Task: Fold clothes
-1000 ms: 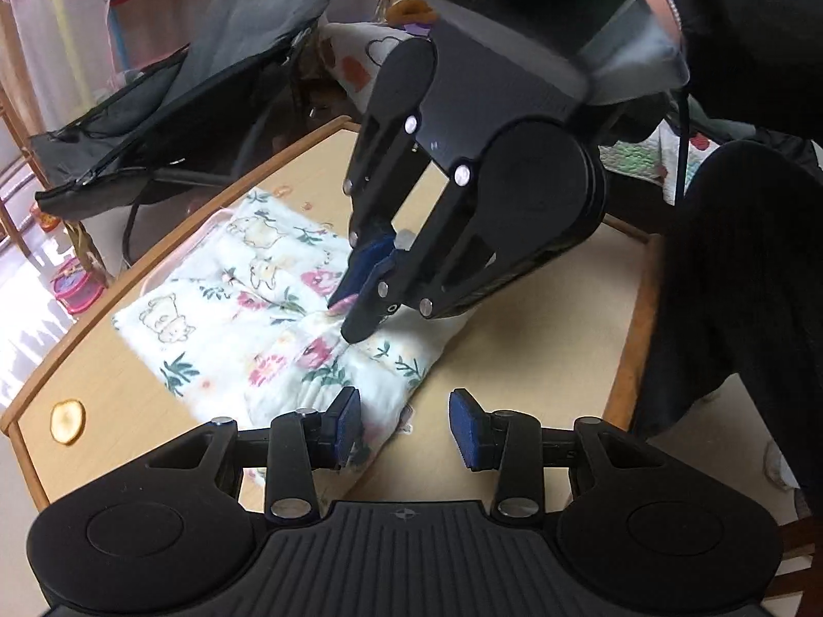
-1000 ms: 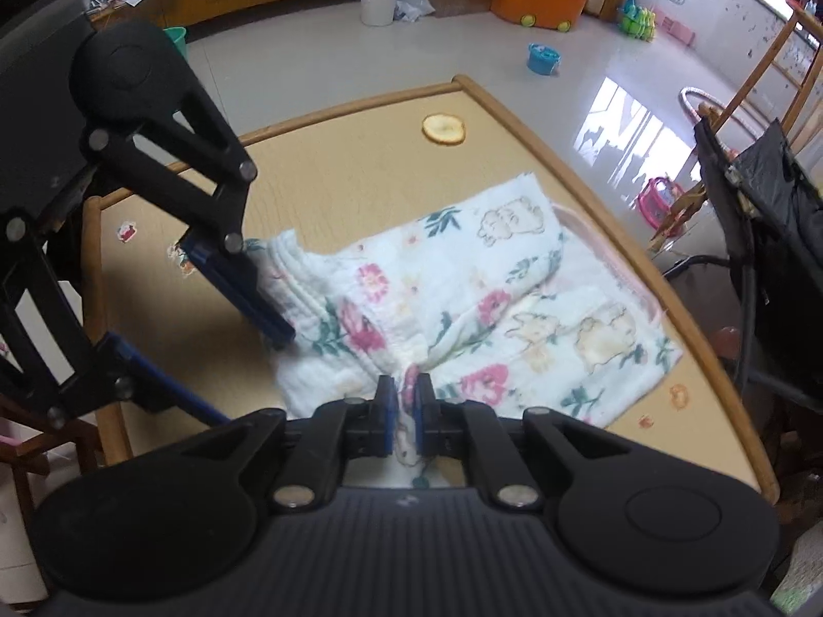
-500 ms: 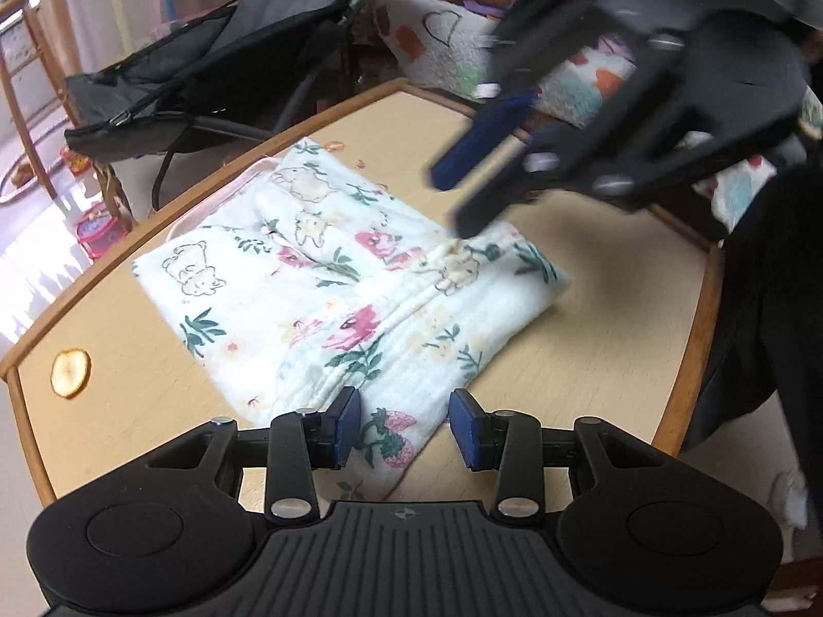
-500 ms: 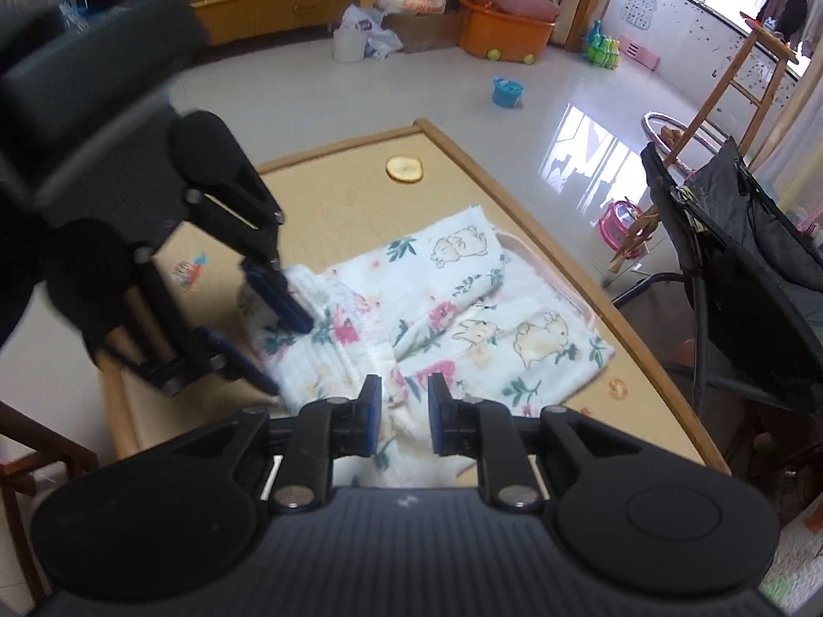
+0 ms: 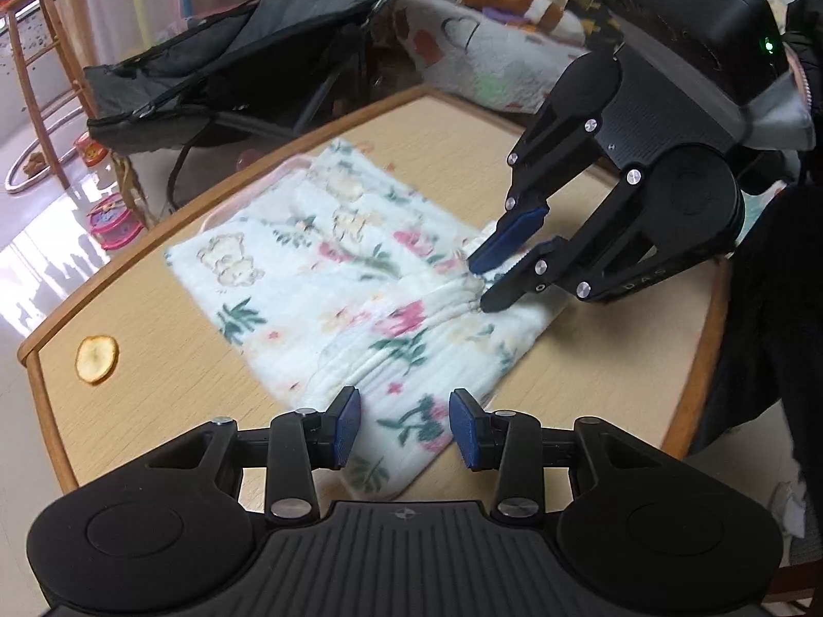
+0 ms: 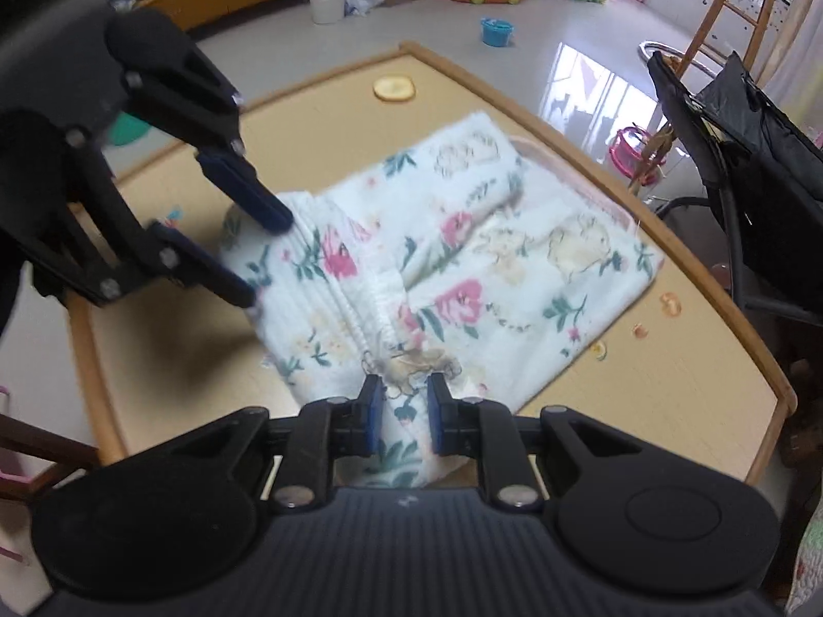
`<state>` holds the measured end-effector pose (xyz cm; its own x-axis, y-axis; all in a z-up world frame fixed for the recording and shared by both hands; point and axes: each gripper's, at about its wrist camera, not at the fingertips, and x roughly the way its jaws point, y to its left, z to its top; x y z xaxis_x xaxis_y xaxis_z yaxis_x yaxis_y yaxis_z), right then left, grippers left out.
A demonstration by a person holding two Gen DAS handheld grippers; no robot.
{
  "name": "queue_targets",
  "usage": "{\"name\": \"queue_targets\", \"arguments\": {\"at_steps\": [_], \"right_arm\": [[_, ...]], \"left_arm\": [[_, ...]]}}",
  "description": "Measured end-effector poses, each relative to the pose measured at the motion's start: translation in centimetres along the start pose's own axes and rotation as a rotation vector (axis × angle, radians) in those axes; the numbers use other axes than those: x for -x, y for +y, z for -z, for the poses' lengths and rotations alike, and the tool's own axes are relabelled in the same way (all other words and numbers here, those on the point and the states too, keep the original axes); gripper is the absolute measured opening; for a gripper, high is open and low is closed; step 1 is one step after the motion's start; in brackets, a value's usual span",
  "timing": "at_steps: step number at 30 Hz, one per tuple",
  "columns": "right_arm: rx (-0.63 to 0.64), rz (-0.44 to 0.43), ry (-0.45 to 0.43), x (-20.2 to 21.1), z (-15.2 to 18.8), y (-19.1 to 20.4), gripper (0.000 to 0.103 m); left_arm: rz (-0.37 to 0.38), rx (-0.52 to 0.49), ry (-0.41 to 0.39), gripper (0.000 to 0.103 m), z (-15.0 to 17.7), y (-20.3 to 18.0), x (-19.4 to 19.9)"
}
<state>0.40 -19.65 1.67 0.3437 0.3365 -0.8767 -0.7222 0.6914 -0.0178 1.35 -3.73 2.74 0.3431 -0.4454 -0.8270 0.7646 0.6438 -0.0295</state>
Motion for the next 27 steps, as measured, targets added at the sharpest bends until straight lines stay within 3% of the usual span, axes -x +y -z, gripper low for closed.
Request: {"name": "queue_targets", "arguments": {"at_steps": [6,12,15,23,27], "right_arm": [[0.018,0.007,-0.015,1.2,0.2,0.0,0.019],[0.103,-0.016,-0.043,4.5,0.1,0.6,0.036],[0.165,-0.026,-0.028,5.1,0.4,1.5,0.038],[0.251,-0.024,0.007,3.3,1.5,3.5,0.039],[0.287,0.007,0.012,2.4,1.9,4.0,0.038]], "left_arm": [[0.011,-0.014,0.007,0.042,0.4,-0.1,0.2],[0.033,-0.080,0.006,0.042,0.4,0.1,2.0],[0.040,-0.112,0.006,0.055,0.8,0.3,2.8],[-0.001,-0.298,-0.006,0.057,1.5,-1.7,3.3],[-0.036,-0.340,-0.043,0.057,1.4,-2.5,3.6]]}}
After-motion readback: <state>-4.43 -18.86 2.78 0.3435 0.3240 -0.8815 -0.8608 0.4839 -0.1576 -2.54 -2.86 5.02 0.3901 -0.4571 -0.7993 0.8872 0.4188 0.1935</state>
